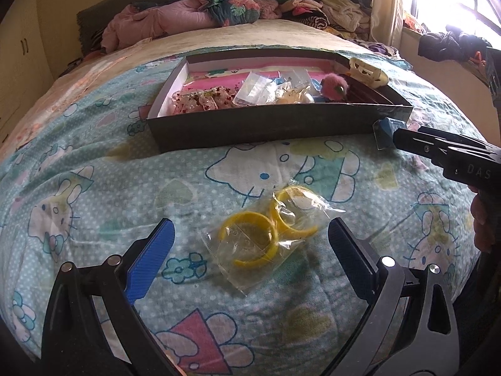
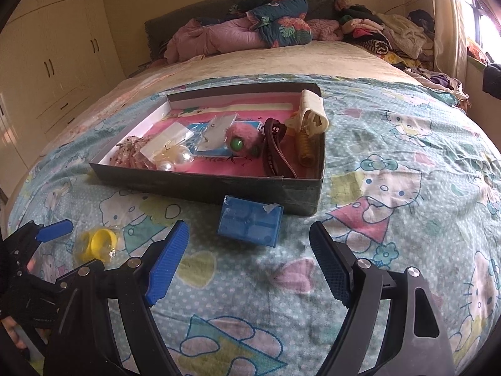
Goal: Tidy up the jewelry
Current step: 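Grasp the yellow bangles with the left tool while the right tool grasps the blue case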
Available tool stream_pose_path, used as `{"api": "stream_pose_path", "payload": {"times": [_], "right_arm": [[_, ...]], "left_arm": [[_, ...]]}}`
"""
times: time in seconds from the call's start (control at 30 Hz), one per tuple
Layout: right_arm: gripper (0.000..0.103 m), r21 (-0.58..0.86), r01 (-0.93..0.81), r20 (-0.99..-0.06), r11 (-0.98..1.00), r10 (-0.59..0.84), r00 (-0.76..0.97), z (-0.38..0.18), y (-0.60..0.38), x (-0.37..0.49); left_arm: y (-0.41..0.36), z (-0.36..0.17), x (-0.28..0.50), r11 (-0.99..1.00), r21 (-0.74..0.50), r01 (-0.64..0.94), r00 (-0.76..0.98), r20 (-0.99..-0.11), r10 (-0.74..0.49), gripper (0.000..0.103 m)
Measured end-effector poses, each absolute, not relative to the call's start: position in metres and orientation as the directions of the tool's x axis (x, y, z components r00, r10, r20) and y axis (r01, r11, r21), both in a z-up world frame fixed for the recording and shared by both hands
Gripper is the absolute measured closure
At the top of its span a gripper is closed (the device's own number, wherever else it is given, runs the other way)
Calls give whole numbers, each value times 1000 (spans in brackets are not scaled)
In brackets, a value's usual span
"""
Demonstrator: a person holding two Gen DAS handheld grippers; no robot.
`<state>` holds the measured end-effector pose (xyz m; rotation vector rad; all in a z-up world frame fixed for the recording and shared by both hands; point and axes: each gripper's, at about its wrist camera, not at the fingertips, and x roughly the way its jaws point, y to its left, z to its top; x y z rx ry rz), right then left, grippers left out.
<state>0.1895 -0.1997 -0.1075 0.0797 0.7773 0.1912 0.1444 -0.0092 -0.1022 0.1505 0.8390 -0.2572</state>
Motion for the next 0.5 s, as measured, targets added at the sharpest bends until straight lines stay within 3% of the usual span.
{"api": "stream_pose_path", "payload": {"times": [0.23, 0.4, 0.5], "right_arm": [[38, 151, -117, -712, 982, 190, 676, -118, -195, 206], [57, 139, -101, -723, 985, 171, 670, -124, -192, 214], [57, 127, -111, -719, 986, 169, 675, -125, -191, 214]], "left_arm": [[-20, -108, 149, 942, 54, 333, 621, -764, -176, 13], [-25, -111, 152, 931, 41, 364, 607, -768, -204, 30], [-27, -111, 151, 926, 28, 376, 601, -768, -221, 39]]}}
